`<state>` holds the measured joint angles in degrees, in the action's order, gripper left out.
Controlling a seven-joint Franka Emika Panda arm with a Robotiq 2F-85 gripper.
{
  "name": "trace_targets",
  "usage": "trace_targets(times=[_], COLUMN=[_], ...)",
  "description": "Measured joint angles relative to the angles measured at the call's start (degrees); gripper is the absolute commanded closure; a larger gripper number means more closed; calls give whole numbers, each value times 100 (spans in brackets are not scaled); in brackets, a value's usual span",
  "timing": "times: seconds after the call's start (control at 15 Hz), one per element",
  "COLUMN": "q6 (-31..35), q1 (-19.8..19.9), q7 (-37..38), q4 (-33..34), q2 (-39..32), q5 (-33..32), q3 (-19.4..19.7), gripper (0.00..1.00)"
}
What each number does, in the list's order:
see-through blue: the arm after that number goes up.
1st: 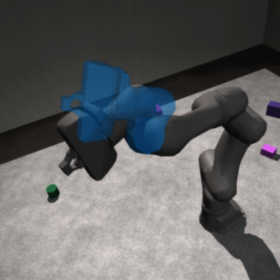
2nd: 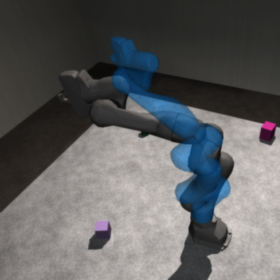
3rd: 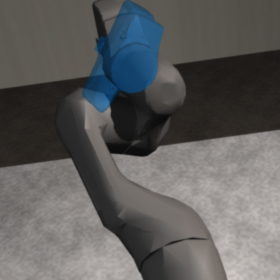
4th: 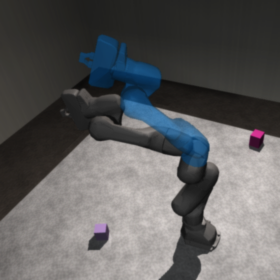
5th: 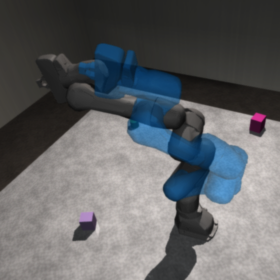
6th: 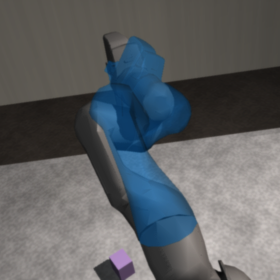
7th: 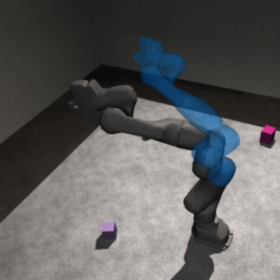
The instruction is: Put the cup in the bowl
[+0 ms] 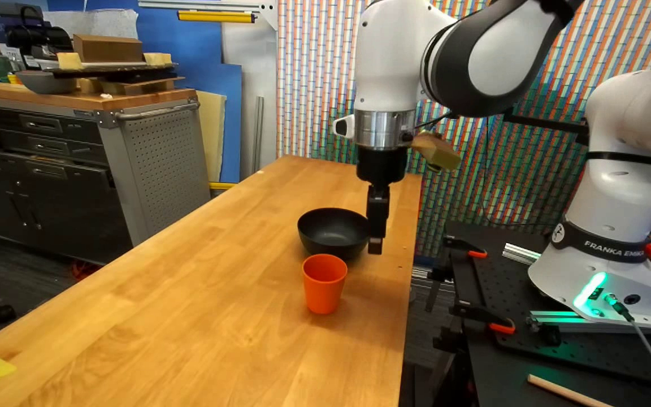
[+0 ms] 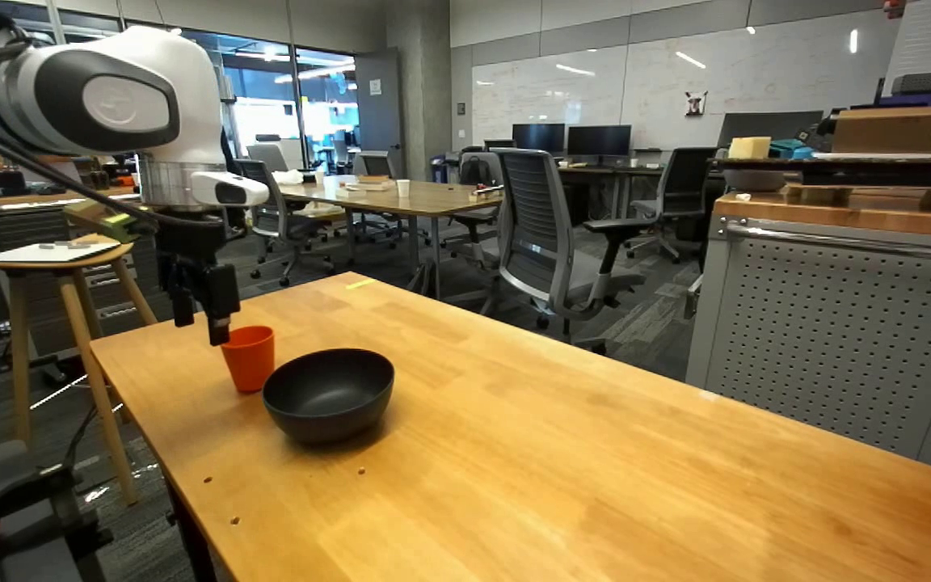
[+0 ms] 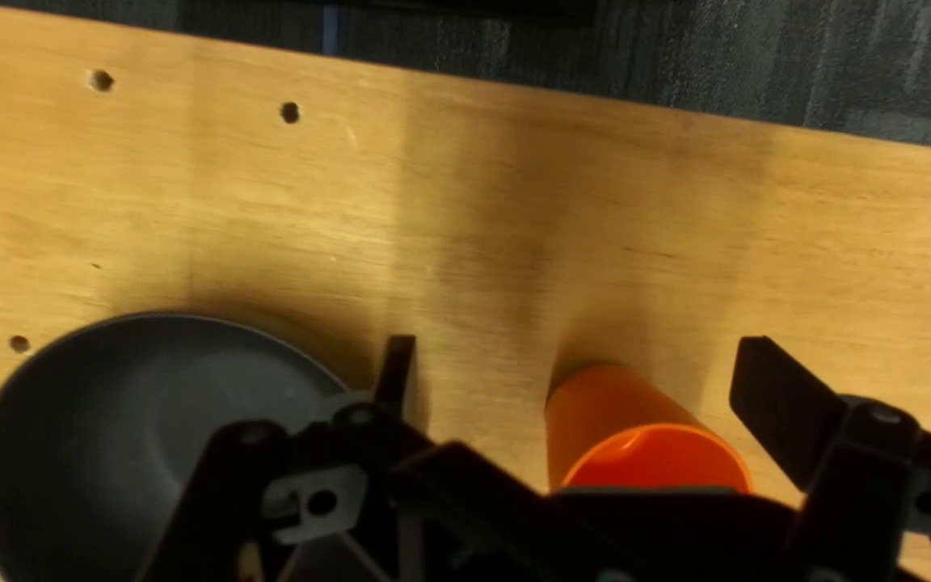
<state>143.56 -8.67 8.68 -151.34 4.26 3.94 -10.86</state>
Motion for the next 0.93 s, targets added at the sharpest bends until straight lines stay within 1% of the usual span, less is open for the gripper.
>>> trace_targets(times=[0.13, 0.27, 0.47, 0.6, 0.73, 0.93], q6=[362, 581, 668, 667, 664, 662], q1=[-104, -207, -394, -566, -723, -896], q7=[375, 876, 1682, 2056, 2275, 2419], q4=[228, 559, 1051, 1300, 1474, 1652], q2=[-475, -868, -1294, -1544, -1807, -2175], q5=[-258, -843, -1964, -2500, -2784, -2966], q3=[-136, -161, -32, 121, 296, 565], gripper=[0, 0, 0, 0, 0, 0])
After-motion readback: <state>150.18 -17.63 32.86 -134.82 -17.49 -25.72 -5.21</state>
